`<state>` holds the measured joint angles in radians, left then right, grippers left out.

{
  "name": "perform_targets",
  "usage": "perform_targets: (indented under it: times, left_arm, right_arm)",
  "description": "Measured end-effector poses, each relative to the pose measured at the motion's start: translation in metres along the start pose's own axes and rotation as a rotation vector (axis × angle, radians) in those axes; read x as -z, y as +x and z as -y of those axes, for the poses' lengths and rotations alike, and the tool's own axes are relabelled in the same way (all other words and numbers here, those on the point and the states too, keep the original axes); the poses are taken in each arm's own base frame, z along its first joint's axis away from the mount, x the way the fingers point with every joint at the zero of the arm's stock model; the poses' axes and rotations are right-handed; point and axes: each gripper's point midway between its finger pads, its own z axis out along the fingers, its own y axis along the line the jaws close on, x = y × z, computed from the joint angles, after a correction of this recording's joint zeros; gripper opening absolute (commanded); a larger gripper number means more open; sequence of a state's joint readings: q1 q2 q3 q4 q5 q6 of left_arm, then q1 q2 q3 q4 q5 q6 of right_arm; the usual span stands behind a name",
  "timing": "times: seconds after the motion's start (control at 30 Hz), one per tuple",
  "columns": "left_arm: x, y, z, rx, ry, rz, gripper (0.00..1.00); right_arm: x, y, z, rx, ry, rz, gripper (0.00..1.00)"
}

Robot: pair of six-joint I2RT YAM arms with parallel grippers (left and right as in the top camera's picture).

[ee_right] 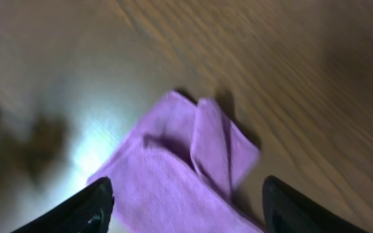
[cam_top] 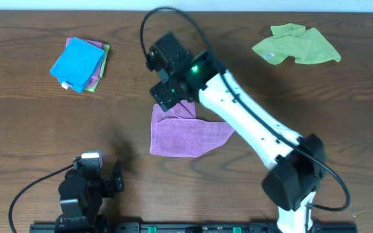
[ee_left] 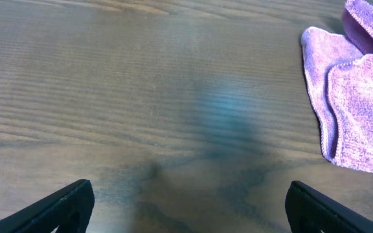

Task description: Fold the cloth

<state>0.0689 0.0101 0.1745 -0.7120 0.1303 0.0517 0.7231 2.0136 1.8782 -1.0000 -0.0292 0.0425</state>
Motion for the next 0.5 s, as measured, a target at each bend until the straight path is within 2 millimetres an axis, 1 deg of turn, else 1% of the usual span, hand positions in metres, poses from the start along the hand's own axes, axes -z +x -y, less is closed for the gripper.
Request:
perform_targets:
  times: [0.1, 0.17, 0.27, 0.37, 0.47, 0.5]
  left_arm:
    - [0.0, 0.0, 0.0, 0.0, 0.0, -0.001, 0.96]
    - [0.0, 0.0, 0.0, 0.0, 0.0, -0.001, 0.95]
    - [0.0, 0.0, 0.0, 0.0, 0.0, -0.001, 0.95]
    - [0.0, 0.0, 0.0, 0.0, 0.0, -0.001, 0.95]
    - [0.0, 0.0, 0.0, 0.0, 0.0, -0.001, 0.95]
    - [0.0, 0.0, 0.0, 0.0, 0.0, -0.001, 0.95]
  right_arm:
    - [-0.031, 0.011, 0.001, 0.007, -0.003, 0.007, 0.64]
    - [-0.048, 0.014, 0.002, 0.009, -0.004, 0.032, 0.63]
    - [-0.072, 0.034, 0.004, 0.01, 0.003, 0.02, 0.61]
    - [-0.088, 0.045, 0.009, 0.012, 0.024, 0.028, 0.54]
    - [-0.098, 0.054, 0.013, 0.013, 0.045, 0.033, 0.47]
    - [-0.1, 0.056, 0.014, 0.013, 0.049, 0.031, 0.47]
